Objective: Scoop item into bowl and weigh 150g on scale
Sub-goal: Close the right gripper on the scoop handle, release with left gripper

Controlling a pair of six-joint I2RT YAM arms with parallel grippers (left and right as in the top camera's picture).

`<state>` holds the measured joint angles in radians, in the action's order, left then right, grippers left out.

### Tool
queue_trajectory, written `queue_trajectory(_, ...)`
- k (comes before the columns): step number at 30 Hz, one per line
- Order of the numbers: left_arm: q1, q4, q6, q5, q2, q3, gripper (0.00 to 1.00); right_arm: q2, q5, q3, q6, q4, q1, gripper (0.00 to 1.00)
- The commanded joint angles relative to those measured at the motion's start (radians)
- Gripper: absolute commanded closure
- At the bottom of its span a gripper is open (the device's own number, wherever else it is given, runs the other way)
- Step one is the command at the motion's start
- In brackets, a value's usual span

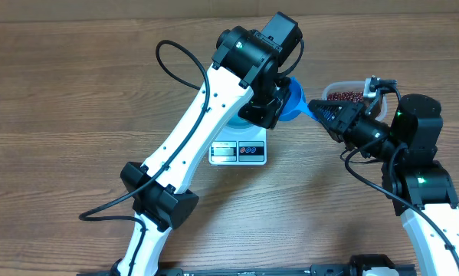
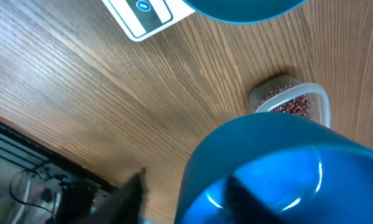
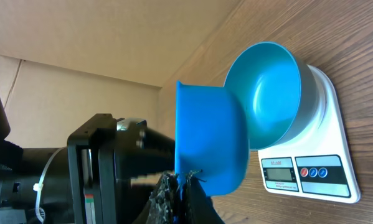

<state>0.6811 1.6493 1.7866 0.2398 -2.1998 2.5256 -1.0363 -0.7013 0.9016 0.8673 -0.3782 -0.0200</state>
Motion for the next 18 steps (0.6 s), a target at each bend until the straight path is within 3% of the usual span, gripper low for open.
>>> queue_trajectory(1, 0.006, 0.000, 0.016, -0.011, -0.003, 0.023, 0.16, 0.003, 0.005, 0.019, -0.003, 0.007, 0.005, 0.96)
queue_trajectory(2, 0.005, 0.000, 0.016, -0.011, -0.003, 0.023, 0.04, 0.003, 0.006, 0.019, -0.003, 0.007, 0.005, 0.96)
queue_trajectory(3, 0.005, 0.000, 0.016, -0.011, -0.003, 0.023, 0.00, 0.003, 0.008, 0.019, -0.003, 0.007, 0.005, 0.96)
queue_trajectory(18, -0.028, -0.035, -0.138, -0.010, 0.037, 0.024, 0.01, 0.003, 0.046, 0.019, -0.017, 0.002, 0.005, 0.96)
